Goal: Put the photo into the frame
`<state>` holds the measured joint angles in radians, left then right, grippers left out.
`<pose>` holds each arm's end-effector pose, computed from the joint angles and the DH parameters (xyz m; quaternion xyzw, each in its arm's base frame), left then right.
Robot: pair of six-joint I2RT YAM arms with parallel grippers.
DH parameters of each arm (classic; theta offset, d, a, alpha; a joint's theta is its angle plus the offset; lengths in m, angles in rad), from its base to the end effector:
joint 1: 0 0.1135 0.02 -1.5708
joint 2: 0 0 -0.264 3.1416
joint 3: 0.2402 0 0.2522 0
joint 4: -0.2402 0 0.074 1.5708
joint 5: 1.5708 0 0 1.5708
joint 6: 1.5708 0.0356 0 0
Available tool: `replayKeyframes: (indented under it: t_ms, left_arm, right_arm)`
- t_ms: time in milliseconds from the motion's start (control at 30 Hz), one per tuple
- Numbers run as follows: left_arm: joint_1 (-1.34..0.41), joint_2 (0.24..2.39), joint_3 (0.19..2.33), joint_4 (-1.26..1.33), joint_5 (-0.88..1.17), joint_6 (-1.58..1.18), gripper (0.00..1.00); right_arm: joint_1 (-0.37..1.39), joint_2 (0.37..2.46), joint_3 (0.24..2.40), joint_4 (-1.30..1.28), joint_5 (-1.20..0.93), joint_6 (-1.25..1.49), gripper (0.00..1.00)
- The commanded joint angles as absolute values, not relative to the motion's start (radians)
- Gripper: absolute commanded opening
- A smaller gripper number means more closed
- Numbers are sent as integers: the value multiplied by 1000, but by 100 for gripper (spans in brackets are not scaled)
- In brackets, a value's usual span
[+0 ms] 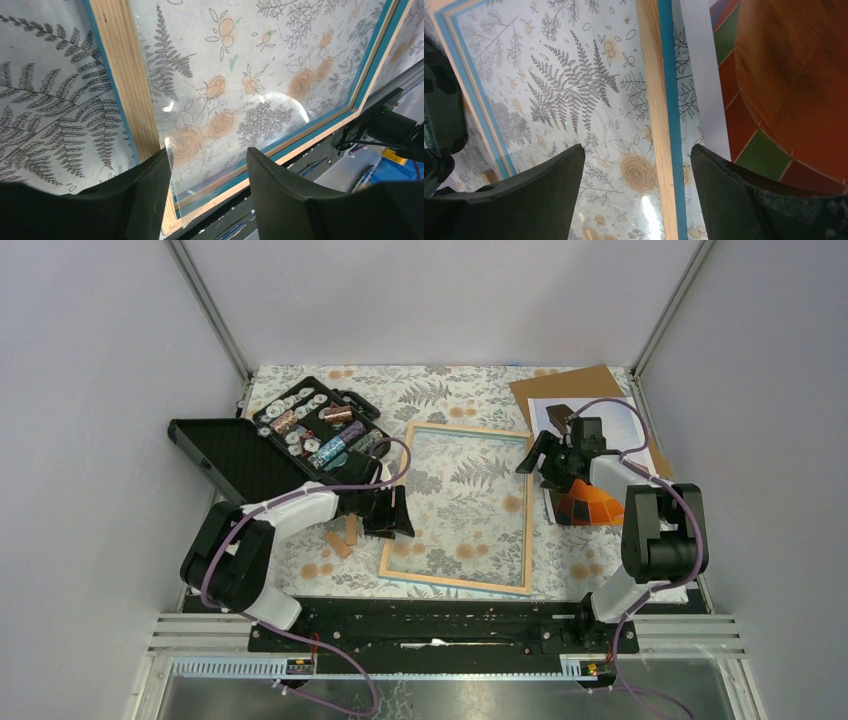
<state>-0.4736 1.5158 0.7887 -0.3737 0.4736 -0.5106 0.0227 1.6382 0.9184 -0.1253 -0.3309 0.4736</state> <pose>0.2384 -0.1404 0.1649 0.0371 0.9462 -0.3080 0.0917 0.3326 0.0191 0.1800 0.1492 0.9119 0.2352 0.3016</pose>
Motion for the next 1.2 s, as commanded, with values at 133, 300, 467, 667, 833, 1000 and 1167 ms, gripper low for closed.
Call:
replayKeyframes:
  t_ms: [133, 300, 467, 667, 833, 1000, 1167]
  left_arm:
    - [-473, 1466, 816, -372, 318, -517, 72]
    - [-510, 1428, 832, -405, 217, -529, 87]
    - [-564, 1374, 890, -496, 63, -514, 99]
    - [-559, 1389, 965, -567, -20, -499, 99]
    - [-557, 1486, 1004, -500, 27, -516, 95]
    - [-570, 1549, 989, -431, 29, -525, 96]
    - [-579, 1600, 986, -424, 6, -540, 96]
  right_arm:
    - [41, 1669, 944, -112, -255, 465, 75]
    - [46, 1676, 940, -133, -220, 443, 72]
    - [55, 1694, 932, -119, -244, 442, 63]
    - [63, 1710, 934, -104, -260, 441, 57]
    - [63, 1717, 937, -102, -284, 441, 62]
    - [66, 1721, 933, -75, -304, 448, 65]
    - [73, 1736, 919, -46, -321, 460, 62]
